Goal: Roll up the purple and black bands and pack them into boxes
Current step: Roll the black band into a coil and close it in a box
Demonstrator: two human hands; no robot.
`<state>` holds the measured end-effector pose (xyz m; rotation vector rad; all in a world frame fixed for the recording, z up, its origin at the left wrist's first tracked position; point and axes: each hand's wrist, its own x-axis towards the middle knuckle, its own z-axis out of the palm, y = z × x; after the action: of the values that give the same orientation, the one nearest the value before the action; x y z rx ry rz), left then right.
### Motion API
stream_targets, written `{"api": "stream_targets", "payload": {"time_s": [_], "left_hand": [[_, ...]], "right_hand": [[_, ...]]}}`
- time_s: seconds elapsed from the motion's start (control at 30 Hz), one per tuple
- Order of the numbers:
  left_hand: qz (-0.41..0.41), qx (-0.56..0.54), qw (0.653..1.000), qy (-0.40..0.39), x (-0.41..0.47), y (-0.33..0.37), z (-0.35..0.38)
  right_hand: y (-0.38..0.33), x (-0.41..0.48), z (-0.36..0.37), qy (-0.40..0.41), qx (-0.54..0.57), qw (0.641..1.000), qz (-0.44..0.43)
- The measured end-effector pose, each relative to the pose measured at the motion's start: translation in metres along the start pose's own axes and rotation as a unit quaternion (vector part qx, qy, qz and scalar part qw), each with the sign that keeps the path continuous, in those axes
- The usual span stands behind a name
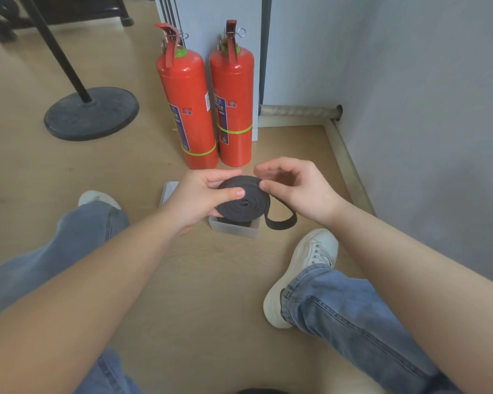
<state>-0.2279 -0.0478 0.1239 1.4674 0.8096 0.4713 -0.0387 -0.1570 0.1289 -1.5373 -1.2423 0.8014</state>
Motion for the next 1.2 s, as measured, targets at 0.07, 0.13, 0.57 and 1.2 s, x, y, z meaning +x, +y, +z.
{"api": "stream_targets", "payload": {"time_s": [0.07, 0.13, 0.57, 1.2], "left_hand": [[0.0, -0.002, 1.0, 0.001, -0.001, 0.0, 0.0], [0.002, 0.0, 1.0, -0.002, -0.001, 0.001, -0.001], [0.025, 0.033, 0.999, 0.002, -0.002, -0.001, 0.0], [0.04, 0.192, 0.98, -0.045, 0.001, 0.008, -0.012]], "right_hand": [[-0.001, 0.0, 0.001, -0.013, 0.008, 1.0, -0.001], [-0.001, 0.001, 0.002, -0.017, -0.022, 1.0, -0.006], [-0.007, 0.003, -0.009, 0.0, -0.008, 0.999, 0.037], [-0.002, -0.002, 0.006, 0.005, -0.018, 0.999, 0.04]]}}
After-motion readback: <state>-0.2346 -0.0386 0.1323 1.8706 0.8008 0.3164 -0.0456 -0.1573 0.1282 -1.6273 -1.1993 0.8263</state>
